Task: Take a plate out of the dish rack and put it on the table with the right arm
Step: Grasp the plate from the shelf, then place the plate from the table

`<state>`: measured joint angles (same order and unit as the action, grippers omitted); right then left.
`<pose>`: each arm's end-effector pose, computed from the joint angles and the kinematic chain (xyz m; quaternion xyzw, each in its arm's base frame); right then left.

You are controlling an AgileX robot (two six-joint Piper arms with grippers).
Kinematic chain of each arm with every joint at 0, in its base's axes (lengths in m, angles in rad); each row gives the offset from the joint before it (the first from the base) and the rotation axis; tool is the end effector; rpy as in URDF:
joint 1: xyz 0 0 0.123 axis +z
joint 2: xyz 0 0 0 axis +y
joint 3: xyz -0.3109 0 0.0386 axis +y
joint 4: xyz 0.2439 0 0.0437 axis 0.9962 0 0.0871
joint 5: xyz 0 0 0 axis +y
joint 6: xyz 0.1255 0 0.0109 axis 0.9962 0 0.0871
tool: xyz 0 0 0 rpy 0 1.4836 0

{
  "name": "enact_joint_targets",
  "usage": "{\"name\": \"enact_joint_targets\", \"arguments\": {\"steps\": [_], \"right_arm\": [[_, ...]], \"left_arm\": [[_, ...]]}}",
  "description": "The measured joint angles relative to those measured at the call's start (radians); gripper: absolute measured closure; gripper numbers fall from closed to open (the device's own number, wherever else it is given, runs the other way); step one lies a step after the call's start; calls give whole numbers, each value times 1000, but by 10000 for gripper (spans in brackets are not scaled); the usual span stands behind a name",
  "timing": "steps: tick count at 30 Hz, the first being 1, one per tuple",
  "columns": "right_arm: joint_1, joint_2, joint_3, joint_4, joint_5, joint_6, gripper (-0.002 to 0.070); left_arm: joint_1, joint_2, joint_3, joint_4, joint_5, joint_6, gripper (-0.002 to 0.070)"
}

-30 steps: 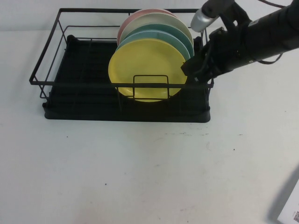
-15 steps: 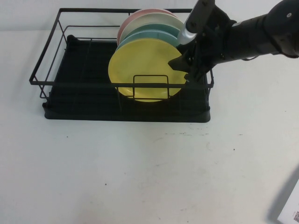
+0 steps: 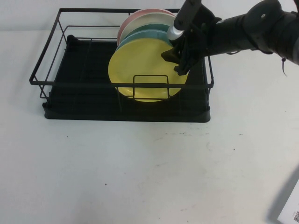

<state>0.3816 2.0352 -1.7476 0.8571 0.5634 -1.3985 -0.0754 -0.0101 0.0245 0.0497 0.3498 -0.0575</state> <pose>0.4596 0.2393 0.2920 -0.5016 0.7099 0.1249 0.4785 0.0544 -0.0020 0.1642 0.0206 0.7976 -0.0192 0.6026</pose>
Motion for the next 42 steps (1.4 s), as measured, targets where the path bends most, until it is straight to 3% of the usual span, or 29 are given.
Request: {"name": "enact_joint_targets", "arguments": {"steps": [12,16,20,28,37,42], "right_arm": [[0,49,-23,-20,3,-1,354],[0,53,-24,-23,-9,-1,435],[0,53,-24,-24,-22,-2,593],[1,28,-24,-56,-8,18,601],[1,-221,-22,-141,13,247,602],[10,-401,3,-222,85,538,602]], "left_arm": [[0,0,0,0,0,0,679],[0,0,0,0,0,0,679],[0,0,0,0,0,0,679],[0,0,0,0,0,0,679],[0,0,0,0,0,0,679],[0,0,0,0,0,0,679]]}}
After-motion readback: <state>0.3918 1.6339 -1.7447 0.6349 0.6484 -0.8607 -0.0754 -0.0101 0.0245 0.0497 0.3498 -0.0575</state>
